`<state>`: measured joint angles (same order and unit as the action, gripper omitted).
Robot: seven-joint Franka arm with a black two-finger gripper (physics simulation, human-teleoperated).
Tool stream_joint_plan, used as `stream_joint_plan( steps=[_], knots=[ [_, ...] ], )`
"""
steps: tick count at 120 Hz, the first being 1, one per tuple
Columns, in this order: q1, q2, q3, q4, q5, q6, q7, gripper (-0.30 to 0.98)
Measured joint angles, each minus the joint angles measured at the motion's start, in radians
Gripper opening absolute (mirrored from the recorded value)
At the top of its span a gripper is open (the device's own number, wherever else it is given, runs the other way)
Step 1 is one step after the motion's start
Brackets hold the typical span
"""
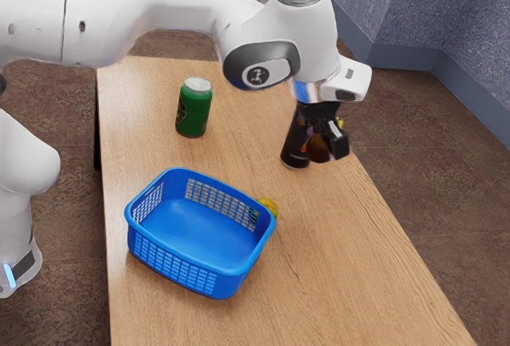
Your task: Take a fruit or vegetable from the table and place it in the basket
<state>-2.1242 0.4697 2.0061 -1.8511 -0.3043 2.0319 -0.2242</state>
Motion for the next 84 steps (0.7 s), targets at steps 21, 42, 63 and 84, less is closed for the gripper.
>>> stream_joint_plan(
  steps=[21, 42, 63, 84],
  knots=[
    [-0.026, -0.011, -0.027, 0.013, -0.021, -0.288, -0.134, 0.28],
    [-0.038, -0.02, -0.036, 0.006, -0.032, -0.436, -0.24, 0.28],
    [-0.06, -0.022, -0.038, -0.027, -0.031, -0.514, -0.302, 0.27],
    [-0.067, -0.022, -0.036, -0.042, -0.028, -0.557, -0.344, 0.27]
  ],
)
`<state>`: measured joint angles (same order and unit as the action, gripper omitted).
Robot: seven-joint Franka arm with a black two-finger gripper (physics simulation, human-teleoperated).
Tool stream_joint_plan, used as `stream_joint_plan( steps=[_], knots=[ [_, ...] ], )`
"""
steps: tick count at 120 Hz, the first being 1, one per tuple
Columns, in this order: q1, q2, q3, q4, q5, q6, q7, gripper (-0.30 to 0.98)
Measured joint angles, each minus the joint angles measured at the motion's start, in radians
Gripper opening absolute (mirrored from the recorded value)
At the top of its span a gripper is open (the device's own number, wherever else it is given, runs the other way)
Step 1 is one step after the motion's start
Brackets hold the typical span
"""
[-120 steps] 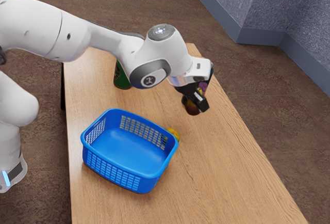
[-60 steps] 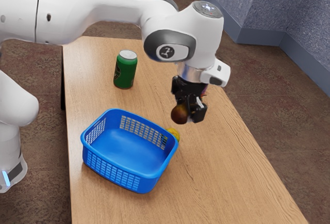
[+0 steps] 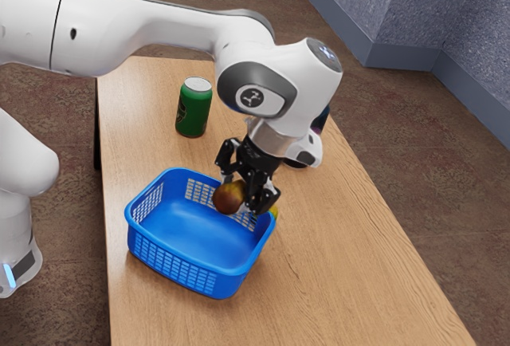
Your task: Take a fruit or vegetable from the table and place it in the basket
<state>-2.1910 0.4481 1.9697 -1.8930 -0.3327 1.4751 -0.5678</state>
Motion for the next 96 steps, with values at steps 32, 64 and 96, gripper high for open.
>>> stream_joint_plan(
  steps=[32, 64, 96],
  knots=[
    [-0.072, 0.013, 0.018, -0.015, 0.04, -0.033, -0.036, 0.27],
    [-0.074, 0.011, 0.022, -0.032, 0.046, -0.046, -0.059, 0.42],
    [-0.068, 0.009, 0.022, -0.032, 0.045, -0.046, -0.066, 0.65]
  ],
)
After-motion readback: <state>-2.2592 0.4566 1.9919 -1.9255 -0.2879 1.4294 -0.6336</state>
